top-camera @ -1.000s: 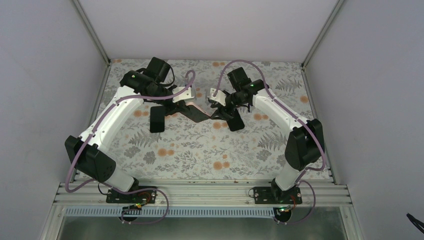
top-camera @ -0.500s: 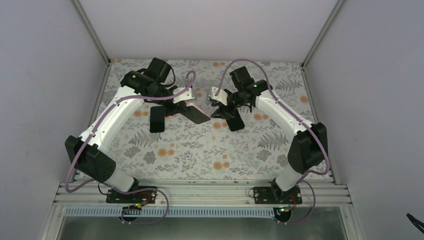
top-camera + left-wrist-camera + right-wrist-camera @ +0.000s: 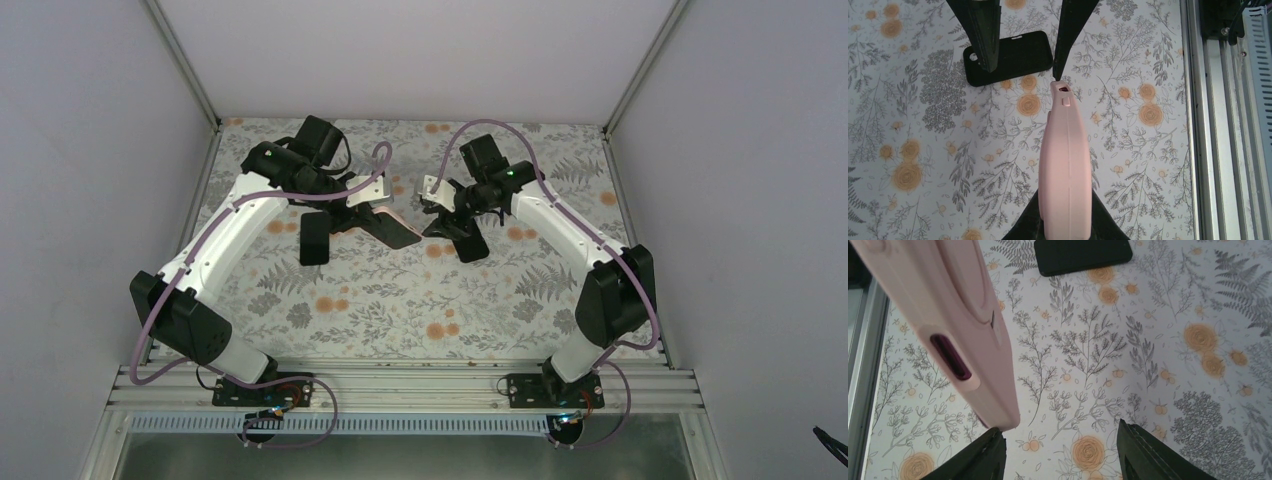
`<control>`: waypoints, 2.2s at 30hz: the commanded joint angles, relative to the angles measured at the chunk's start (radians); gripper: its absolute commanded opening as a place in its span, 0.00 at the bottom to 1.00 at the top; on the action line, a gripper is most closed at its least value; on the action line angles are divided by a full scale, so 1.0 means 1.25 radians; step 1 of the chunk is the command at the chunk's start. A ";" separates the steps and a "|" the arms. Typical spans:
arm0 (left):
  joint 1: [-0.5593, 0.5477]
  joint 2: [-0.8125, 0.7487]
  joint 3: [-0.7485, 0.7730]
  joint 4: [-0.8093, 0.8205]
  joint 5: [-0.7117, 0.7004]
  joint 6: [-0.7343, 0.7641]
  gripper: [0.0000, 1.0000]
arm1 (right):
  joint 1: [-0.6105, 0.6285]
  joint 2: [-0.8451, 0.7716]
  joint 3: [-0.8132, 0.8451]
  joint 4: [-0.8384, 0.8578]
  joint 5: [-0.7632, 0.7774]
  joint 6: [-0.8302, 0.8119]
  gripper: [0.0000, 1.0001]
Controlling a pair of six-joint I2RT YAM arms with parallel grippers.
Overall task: Take the phone out of the phone case
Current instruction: Remove the phone case from the phone.
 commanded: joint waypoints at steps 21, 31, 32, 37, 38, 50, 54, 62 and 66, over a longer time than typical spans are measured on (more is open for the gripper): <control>-0.002 -0.005 0.019 0.034 0.040 -0.017 0.02 | -0.006 -0.006 -0.022 -0.008 -0.045 -0.018 0.58; -0.002 -0.001 0.022 0.031 0.046 -0.017 0.02 | -0.004 -0.012 -0.035 0.012 -0.033 -0.012 0.58; -0.002 -0.002 0.022 0.029 0.045 -0.016 0.02 | -0.005 -0.012 -0.035 0.022 -0.029 -0.005 0.58; -0.002 -0.008 0.021 0.019 0.052 -0.010 0.02 | -0.006 -0.004 -0.035 0.061 0.003 0.022 0.58; -0.002 -0.009 0.021 0.018 0.055 -0.009 0.02 | -0.005 -0.005 -0.035 0.068 0.006 0.028 0.58; -0.005 -0.007 0.032 -0.034 0.117 0.030 0.02 | -0.006 0.001 0.003 0.136 0.081 0.061 0.57; -0.005 -0.005 0.035 -0.046 0.113 0.040 0.02 | -0.005 0.032 0.015 0.131 0.067 0.057 0.57; -0.005 -0.001 0.032 -0.049 0.104 0.049 0.02 | -0.006 0.034 0.020 0.126 0.065 0.050 0.57; -0.005 0.001 0.031 -0.044 0.109 0.046 0.02 | -0.008 0.032 0.029 0.124 0.058 0.053 0.57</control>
